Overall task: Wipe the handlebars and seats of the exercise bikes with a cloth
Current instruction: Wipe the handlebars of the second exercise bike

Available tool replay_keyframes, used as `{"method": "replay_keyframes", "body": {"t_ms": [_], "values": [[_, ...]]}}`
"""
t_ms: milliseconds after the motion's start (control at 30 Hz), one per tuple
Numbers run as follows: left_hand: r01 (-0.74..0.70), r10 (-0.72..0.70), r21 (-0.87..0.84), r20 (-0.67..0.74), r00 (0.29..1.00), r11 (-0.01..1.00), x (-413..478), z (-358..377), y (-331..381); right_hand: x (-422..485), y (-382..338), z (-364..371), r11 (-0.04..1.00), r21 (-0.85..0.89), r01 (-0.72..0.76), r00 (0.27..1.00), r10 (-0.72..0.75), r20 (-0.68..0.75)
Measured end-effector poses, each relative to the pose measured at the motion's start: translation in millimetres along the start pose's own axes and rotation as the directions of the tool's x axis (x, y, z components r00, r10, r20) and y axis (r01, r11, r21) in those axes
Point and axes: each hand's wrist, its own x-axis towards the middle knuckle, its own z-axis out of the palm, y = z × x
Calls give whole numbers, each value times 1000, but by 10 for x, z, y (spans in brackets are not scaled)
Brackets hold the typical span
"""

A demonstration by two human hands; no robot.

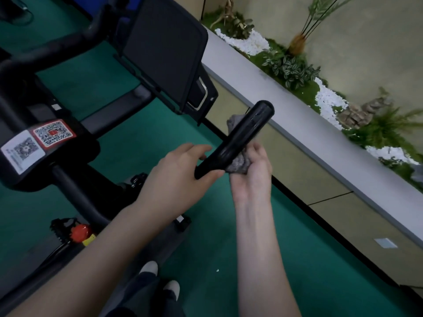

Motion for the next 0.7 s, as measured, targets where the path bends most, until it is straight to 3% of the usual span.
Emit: {"method": "replay_keyframes", "body": {"t_ms": [133,367,533,600,700], "values": [[2,-5,-110,-26,1000,994,81,86,-38,-165,199,-43,977,27,212,974,-209,-92],[-22,16,-146,-46,999,989,92,115,-69,2,-32,126,973,59,223,971,-216,-103],[-28,22,-152,-39,999,988,99,101,-56,-182,86,127,899,-81,430,878,-437,-196],[-32,27,-155,-35,999,987,110,99,-59,-237,138,129,761,-248,600,755,-641,-139],[-31,25,-151,-40,999,988,110,97,-65,-199,108,129,260,-571,779,430,-884,184]]}}
